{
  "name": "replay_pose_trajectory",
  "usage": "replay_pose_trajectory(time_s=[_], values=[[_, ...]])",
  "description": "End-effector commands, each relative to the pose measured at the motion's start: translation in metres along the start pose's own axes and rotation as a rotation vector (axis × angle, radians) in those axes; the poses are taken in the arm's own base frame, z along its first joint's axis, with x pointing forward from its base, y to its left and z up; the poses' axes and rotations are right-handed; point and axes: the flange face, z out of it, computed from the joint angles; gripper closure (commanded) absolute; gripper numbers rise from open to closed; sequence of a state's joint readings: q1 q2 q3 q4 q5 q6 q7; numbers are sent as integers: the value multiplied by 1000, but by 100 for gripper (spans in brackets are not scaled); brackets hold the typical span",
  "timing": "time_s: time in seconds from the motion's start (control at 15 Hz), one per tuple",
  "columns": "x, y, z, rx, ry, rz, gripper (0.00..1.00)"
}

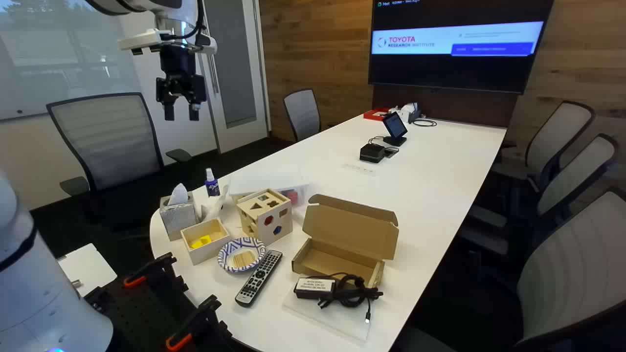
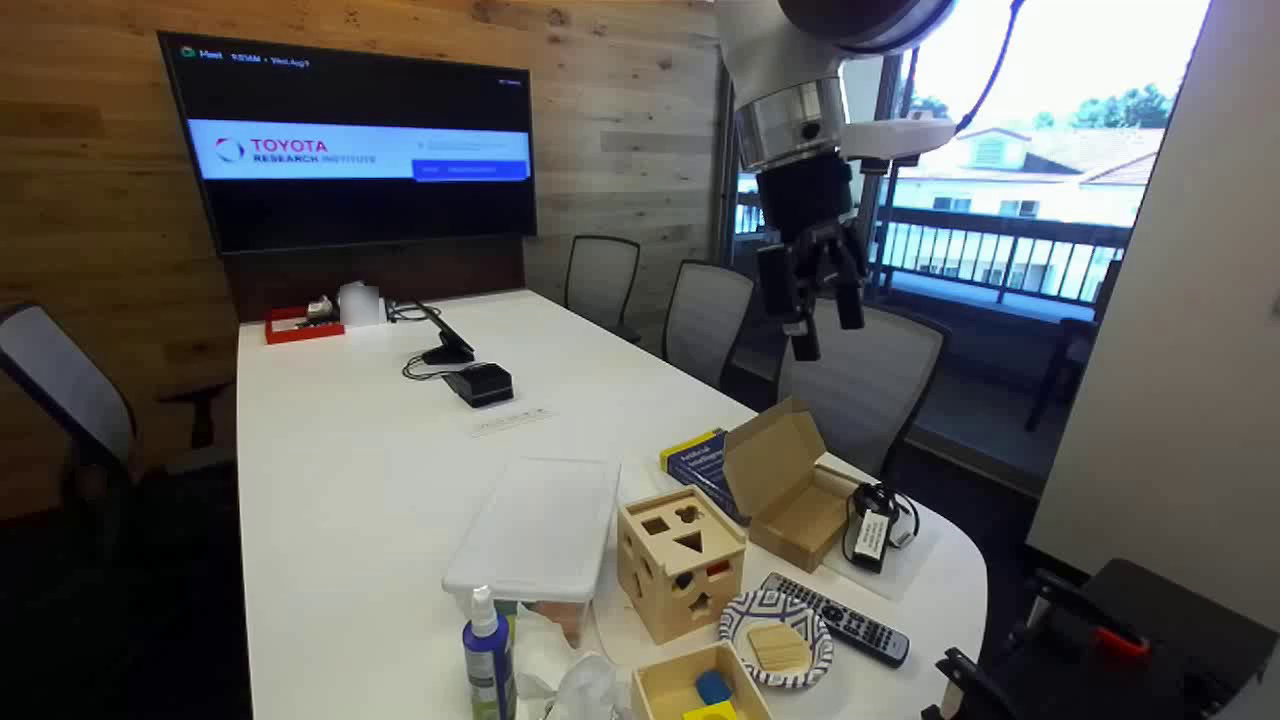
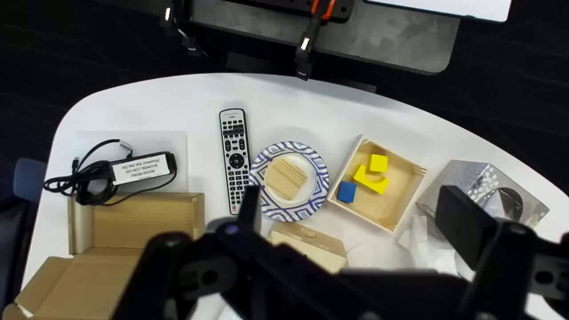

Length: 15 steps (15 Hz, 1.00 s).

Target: Put the power pack inside the box

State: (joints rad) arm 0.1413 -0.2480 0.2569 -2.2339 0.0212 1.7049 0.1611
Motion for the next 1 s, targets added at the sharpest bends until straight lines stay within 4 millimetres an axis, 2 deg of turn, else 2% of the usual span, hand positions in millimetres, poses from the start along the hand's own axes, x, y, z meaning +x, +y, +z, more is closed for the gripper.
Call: replay_pose_trajectory(time_s=[0.0, 0.27, 0.4, 0.67, 0.93], values=[[0, 0, 0, 0, 0, 0, 0], [0, 0, 0, 0, 0, 0, 0], [8, 14, 11, -1, 26, 60, 0], [25, 59, 50, 76, 105, 263, 0], [26, 114, 102, 138, 207, 454, 0]])
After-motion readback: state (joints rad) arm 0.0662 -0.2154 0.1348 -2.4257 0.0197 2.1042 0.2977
